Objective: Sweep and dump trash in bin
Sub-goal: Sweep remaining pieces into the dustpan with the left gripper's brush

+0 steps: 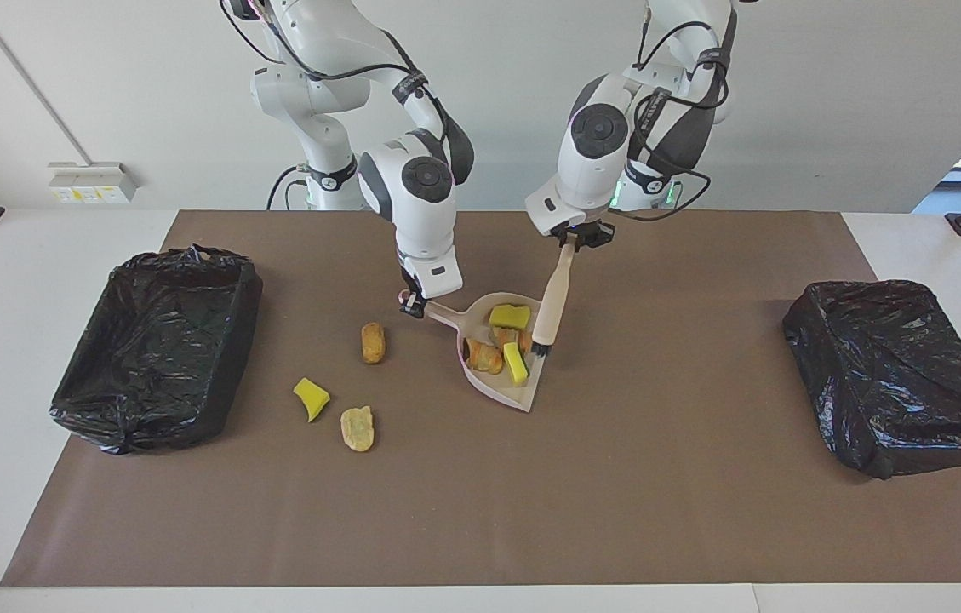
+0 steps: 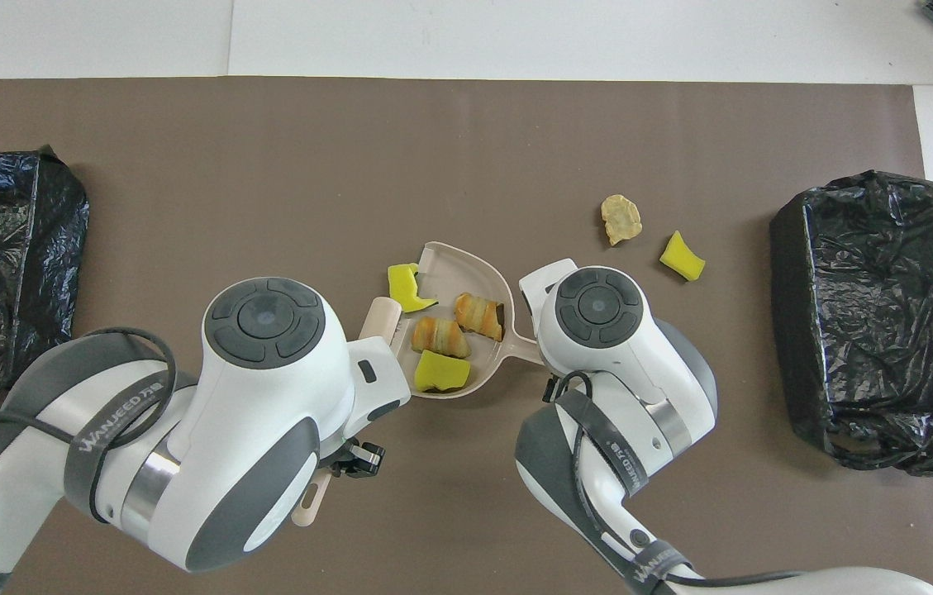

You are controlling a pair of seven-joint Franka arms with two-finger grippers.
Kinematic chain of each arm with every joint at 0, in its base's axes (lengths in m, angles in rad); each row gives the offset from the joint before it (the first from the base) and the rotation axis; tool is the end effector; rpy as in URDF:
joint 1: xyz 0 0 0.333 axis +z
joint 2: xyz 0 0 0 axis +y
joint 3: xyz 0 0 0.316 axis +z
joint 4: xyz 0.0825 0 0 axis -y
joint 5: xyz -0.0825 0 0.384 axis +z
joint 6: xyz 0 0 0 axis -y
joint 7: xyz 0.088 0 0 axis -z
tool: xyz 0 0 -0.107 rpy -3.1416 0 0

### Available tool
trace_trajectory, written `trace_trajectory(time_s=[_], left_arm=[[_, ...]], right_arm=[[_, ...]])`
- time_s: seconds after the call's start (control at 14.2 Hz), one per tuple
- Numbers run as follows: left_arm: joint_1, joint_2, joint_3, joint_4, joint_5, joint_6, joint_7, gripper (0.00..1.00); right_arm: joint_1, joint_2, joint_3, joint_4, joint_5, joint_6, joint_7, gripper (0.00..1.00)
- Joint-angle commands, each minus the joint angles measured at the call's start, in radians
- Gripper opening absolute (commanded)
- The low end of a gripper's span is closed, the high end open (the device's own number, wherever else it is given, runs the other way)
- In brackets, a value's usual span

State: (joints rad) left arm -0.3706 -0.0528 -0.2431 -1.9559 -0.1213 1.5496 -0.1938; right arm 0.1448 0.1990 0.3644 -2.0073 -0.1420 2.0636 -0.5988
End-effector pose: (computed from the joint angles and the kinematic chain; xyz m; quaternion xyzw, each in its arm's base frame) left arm 0.4016 -0.3010 0.4746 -0.9635 0.1944 0.1831 0.0199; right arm 0.5067 0.2684 0.3536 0.8287 0.5556 -0.0645 0.0220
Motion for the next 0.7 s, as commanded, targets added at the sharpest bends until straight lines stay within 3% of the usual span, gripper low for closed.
trace_trajectory(time_s=[0.0, 0.14, 0.28, 0.63], left_arm=[[-0.013, -0.071, -0.005, -0.098, -0.037, 0.023, -0.004, 0.0], [-0.016, -0.102, -0.004, -0.159, -0.064, 0.094, -0.016, 0.0], [0.019, -0.088, 0.007, -0.159, -0.067, 0.157, -0.073, 0.0], [0.101, 0.062, 0.005, -0.152, -0.043, 0.369, -0.032, 0.0]], right_arm=[[-0.008, 0.011, 0.008, 0.012, -0.024, -0.008, 0.034, 0.0], [-0.01, 0.013, 0.008, 0.01, -0.021, -0.005, 0.036, 0.0], [-0.01, 0.013, 0.008, 0.01, -0.021, -0.003, 0.036, 0.0], [-0.013, 0.014, 0.008, 0.015, -0.018, -0.005, 0.025, 0.0]])
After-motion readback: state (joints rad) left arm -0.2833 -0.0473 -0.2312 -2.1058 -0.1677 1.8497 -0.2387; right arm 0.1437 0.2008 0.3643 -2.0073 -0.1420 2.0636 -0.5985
